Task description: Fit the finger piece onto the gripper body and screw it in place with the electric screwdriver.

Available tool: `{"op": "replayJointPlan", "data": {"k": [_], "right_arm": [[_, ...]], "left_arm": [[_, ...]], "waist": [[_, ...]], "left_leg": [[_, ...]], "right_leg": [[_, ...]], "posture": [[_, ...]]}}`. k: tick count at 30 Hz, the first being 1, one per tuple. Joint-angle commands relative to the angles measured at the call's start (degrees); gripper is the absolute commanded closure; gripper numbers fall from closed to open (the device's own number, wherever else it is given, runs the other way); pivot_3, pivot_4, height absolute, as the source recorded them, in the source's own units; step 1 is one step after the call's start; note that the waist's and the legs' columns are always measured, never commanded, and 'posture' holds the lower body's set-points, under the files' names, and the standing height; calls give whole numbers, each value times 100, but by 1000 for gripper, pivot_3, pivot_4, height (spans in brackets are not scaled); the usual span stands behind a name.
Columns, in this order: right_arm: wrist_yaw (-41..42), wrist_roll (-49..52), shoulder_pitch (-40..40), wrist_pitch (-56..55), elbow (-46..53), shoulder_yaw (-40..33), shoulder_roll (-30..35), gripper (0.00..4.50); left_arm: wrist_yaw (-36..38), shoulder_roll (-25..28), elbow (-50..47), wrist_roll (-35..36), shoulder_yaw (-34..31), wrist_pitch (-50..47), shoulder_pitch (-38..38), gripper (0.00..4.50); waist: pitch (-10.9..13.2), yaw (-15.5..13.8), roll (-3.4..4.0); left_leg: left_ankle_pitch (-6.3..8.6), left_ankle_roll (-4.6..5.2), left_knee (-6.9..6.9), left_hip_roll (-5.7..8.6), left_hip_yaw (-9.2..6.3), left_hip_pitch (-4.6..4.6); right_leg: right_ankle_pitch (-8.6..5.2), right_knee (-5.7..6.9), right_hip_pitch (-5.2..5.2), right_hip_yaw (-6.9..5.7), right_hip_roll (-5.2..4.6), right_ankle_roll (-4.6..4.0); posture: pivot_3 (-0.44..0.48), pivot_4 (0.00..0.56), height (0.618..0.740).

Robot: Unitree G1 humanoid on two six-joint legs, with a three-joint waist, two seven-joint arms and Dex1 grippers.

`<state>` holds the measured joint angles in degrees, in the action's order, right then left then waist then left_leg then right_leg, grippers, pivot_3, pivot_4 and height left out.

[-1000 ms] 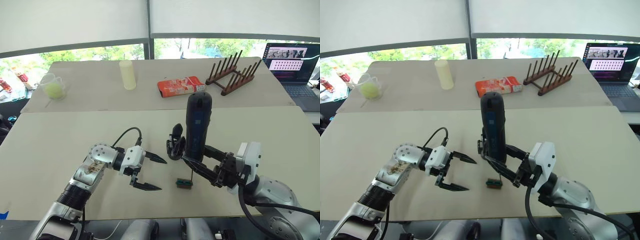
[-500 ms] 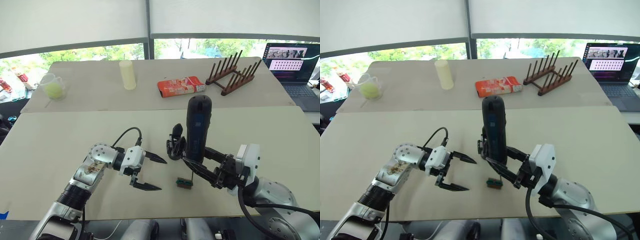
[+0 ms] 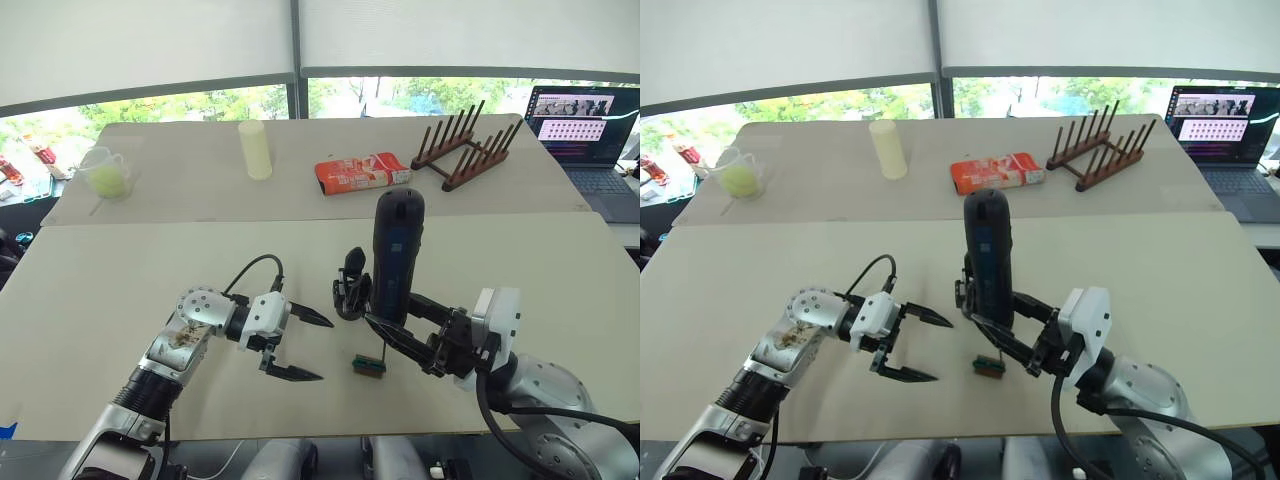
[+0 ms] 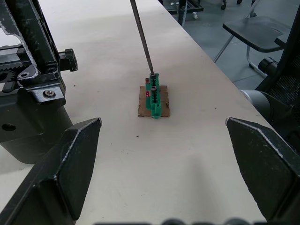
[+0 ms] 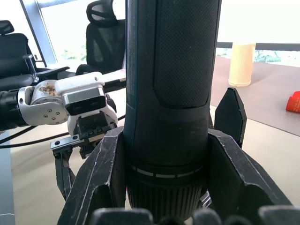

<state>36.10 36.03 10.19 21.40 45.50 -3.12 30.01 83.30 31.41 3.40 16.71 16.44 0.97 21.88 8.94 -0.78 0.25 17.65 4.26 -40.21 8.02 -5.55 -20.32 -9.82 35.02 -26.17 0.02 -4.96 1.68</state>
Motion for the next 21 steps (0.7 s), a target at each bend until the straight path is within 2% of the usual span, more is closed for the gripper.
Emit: {"op": "replayJointPlan", "data": {"k": [1, 7, 14, 21], "right_arm": [[-17, 110, -140, -177, 223, -141, -9, 2585], [-228, 713, -299, 164, 705, -397, 225, 2585], [-460, 1581, -717, 517, 824, -788, 711, 2585], [-672, 2749, -1810, 944, 487, -1013, 1324, 2585]], "left_arm": [[3, 7, 2, 3, -26, 78, 69, 0], [-89, 102, -88, 66, -155, -37, -10, 0], [-324, 109, -154, 140, -287, -228, -42, 0], [-626, 89, -142, 203, -475, -447, -33, 0]], "waist": [[0, -1, 0], [0, 2, 0], [1, -3, -2], [2, 3, -5]], "left_leg": [[0, 0, 0, 0, 0, 0], [0, 0, 0, 0, 0, 0], [0, 0, 0, 0, -1, 0], [0, 1, 2, -1, 0, -1]], "right_leg": [[0, 0, 0, 0, 0, 0], [0, 0, -1, 0, 0, 0], [0, -2, 2, 0, -1, 0], [0, -3, 0, 0, -21, 0]], "posture": [[0, 150, 740], [0, 150, 740], [0, 150, 740], [0, 150, 740]]}}
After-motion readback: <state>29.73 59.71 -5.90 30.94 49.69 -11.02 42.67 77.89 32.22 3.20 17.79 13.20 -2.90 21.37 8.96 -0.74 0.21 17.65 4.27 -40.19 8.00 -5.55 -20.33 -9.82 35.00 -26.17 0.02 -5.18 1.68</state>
